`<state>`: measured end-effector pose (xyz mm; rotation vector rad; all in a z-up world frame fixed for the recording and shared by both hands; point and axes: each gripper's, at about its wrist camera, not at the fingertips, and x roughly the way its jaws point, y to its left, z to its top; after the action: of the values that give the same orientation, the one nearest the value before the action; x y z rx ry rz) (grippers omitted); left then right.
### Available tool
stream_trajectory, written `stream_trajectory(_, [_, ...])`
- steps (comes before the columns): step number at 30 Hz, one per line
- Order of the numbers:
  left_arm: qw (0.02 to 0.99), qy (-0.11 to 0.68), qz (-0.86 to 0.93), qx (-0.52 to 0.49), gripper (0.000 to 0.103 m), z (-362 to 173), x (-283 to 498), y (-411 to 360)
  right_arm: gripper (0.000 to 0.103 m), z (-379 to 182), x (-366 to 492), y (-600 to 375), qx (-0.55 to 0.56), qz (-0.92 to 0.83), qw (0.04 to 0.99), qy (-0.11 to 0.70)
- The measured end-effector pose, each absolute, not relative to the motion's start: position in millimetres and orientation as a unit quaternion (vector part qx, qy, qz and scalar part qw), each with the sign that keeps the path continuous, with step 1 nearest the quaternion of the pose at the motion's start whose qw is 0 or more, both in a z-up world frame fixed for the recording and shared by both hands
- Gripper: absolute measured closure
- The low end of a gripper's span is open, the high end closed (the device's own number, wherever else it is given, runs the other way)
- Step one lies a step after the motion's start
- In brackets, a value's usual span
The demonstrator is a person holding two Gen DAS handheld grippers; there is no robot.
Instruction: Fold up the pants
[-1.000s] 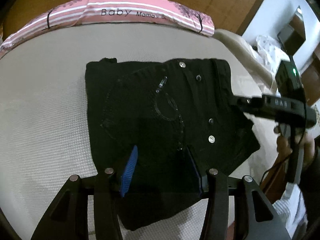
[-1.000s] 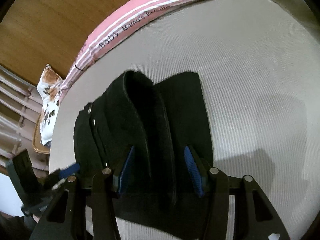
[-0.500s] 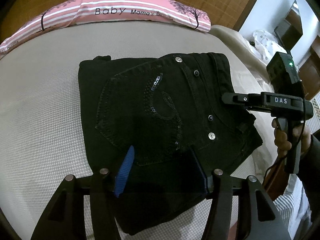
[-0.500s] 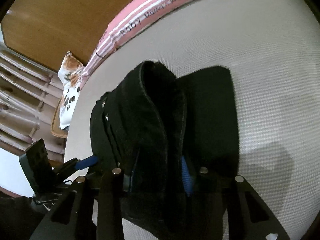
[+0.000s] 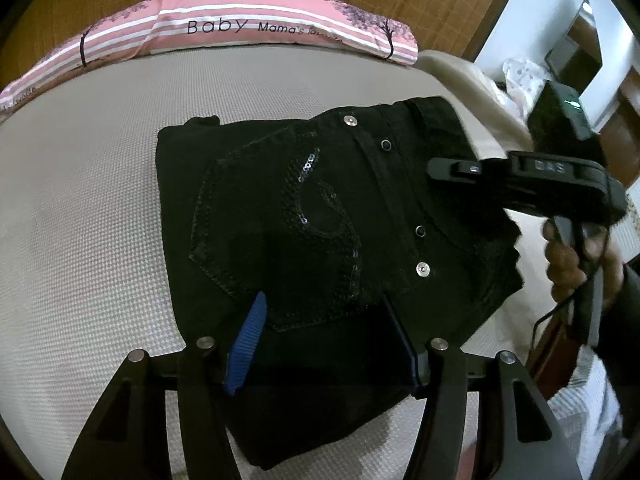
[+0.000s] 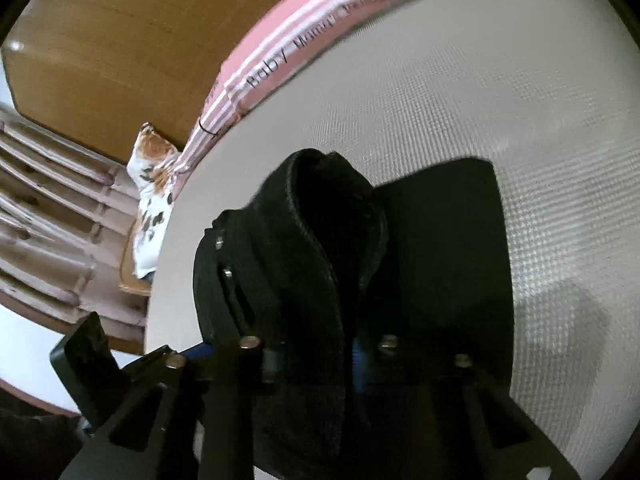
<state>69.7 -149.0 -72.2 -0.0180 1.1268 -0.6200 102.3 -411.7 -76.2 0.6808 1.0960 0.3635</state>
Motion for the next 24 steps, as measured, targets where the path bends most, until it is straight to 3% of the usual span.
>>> stream_trajectory(6, [0.803, 0.512, -0.296, -0.072, 0.043, -57, 80, -134, 0.094, -25, 78, -415, 0.308, 0.126, 0.816, 0.473])
stream_trajectory(11, [0.798, 0.52, -0.303, -0.044, 0.043, -62, 83, -149, 0.094, -48, 74, -443, 0.306, 0.07, 0.811, 0.494])
stream_trajectory(13, [0.795, 0.527, -0.301, -0.023, 0.043, -69, 81, -154, 0.09, -71, 75, -451, 0.311, 0.048, 0.798, 0.513])
stream_trajectory(14, [0.794, 0.528, -0.301, -0.01, 0.043, -71, 79, -157, 0.078, -78, 75, -453, 0.318, 0.043, 0.794, 0.517])
stream_trajectory(15, [0.795, 0.526, -0.302, 0.004, 0.043, -73, 75, -159, 0.074, -81, 74, -457, 0.329, 0.04, 0.791, 0.514])
stream_trajectory(24, [0.795, 0.523, -0.306, 0.023, 0.043, -74, 68, -158, 0.066, -55, 26, -468, 0.329, 0.021, 0.793, 0.512])
